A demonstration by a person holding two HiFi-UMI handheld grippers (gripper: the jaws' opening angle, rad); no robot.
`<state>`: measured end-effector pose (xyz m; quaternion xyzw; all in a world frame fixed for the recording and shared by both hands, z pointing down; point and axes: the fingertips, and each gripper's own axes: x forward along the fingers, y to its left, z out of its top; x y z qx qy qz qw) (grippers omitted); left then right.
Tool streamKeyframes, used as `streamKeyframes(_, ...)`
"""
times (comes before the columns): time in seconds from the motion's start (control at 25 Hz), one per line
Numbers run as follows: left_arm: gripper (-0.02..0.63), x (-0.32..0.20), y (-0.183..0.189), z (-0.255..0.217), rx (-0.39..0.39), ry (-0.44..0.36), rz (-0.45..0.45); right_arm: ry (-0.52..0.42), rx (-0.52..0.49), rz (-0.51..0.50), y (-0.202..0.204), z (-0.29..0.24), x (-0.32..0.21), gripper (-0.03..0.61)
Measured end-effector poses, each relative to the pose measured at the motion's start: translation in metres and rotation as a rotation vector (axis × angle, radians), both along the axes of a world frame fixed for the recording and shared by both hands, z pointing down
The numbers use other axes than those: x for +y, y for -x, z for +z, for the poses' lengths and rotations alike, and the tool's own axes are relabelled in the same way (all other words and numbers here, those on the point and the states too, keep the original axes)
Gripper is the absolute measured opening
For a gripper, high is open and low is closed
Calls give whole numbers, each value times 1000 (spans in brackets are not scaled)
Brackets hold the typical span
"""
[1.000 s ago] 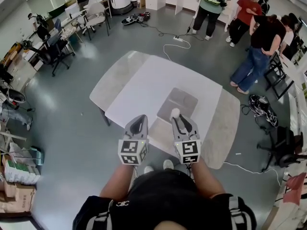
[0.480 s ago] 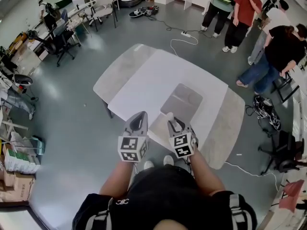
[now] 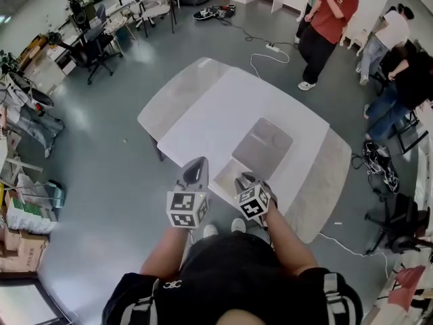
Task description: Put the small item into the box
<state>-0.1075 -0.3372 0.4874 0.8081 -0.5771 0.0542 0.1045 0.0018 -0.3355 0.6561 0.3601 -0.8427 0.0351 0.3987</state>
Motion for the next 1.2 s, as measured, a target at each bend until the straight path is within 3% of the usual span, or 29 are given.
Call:
streamKeyframes(0.4, 12, -11, 11, 0, -11, 12, -44, 157, 78, -56, 4, 49, -4, 107)
streamKeyframes(1.2, 12, -21, 25, 0, -30, 14, -103, 280, 164, -139, 19, 97, -10, 109)
